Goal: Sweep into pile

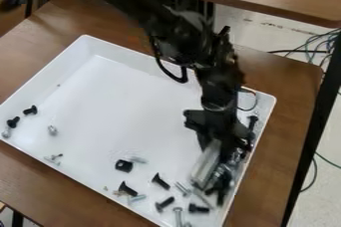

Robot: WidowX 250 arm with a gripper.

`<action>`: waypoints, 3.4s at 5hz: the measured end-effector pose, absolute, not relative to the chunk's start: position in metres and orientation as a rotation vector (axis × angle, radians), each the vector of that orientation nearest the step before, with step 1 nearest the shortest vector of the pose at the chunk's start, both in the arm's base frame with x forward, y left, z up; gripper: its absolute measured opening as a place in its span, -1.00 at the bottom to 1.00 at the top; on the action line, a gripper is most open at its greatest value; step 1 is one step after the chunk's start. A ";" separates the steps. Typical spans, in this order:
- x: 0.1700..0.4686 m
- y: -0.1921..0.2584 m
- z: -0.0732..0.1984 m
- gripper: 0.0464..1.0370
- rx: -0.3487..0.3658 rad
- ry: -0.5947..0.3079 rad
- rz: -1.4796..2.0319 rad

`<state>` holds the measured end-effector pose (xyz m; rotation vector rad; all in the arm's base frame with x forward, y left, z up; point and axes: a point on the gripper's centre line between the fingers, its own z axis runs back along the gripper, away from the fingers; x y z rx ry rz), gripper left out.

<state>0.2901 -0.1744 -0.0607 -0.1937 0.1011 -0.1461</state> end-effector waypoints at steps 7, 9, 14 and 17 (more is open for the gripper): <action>0.347 0.014 -0.003 -0.36 0.118 0.221 -0.313; 0.317 0.126 -0.015 -0.36 0.091 0.245 -0.243; 0.298 0.154 -0.050 -0.36 0.107 0.194 -0.173; 0.269 0.066 -0.059 -0.36 0.041 0.055 -0.050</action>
